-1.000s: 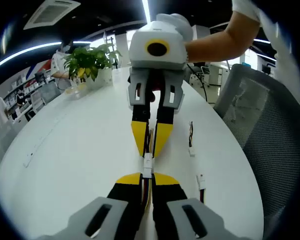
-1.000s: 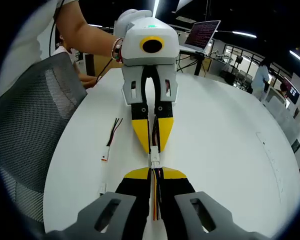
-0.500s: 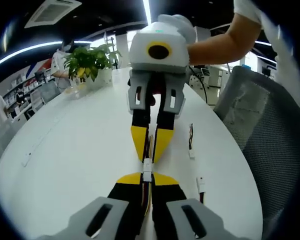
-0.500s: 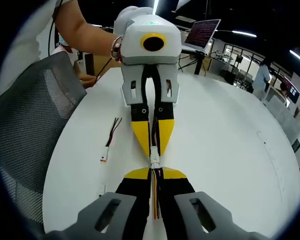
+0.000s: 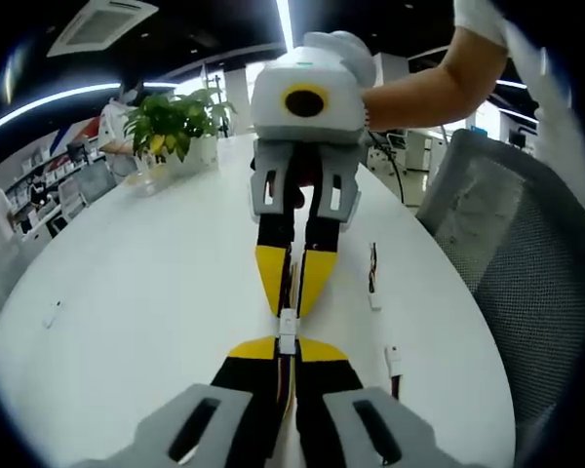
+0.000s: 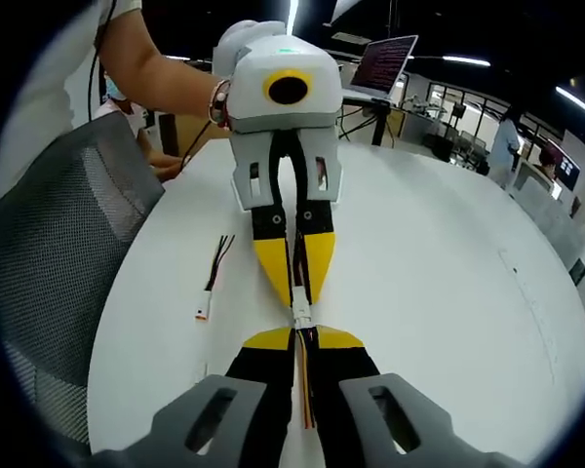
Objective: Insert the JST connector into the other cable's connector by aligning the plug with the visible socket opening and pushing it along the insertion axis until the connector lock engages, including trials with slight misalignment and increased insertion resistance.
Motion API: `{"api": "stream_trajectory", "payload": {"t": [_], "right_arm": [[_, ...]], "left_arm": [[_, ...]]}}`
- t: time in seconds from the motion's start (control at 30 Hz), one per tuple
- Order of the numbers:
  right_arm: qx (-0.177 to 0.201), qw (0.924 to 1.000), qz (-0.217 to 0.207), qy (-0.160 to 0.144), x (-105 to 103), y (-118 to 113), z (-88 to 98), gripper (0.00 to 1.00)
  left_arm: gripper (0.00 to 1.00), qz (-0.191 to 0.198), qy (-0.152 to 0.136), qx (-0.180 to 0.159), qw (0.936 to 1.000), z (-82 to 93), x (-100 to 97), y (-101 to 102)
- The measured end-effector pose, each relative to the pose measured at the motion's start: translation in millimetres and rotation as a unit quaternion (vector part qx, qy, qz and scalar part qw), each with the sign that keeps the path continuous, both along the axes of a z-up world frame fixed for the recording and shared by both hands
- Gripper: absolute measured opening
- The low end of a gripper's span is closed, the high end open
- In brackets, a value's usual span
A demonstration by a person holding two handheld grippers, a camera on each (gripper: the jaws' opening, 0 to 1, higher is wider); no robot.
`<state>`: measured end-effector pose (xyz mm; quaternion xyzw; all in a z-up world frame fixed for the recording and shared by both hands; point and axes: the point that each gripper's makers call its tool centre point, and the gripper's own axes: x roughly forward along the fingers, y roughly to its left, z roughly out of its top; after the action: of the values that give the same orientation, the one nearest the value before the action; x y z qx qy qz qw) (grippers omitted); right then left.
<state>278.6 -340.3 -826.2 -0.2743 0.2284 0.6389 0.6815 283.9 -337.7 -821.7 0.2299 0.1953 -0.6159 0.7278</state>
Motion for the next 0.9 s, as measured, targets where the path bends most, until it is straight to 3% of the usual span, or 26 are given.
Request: {"api": "stream_trajectory", "payload": {"t": [0.9], "right_arm": [[-0.002, 1.0, -0.003, 0.004, -0.1, -2.1, -5.8, 0.02]], "left_arm": [[0.0, -0.002, 0.015, -0.002, 0.9999, -5.9, 0.7, -3.2]]}}
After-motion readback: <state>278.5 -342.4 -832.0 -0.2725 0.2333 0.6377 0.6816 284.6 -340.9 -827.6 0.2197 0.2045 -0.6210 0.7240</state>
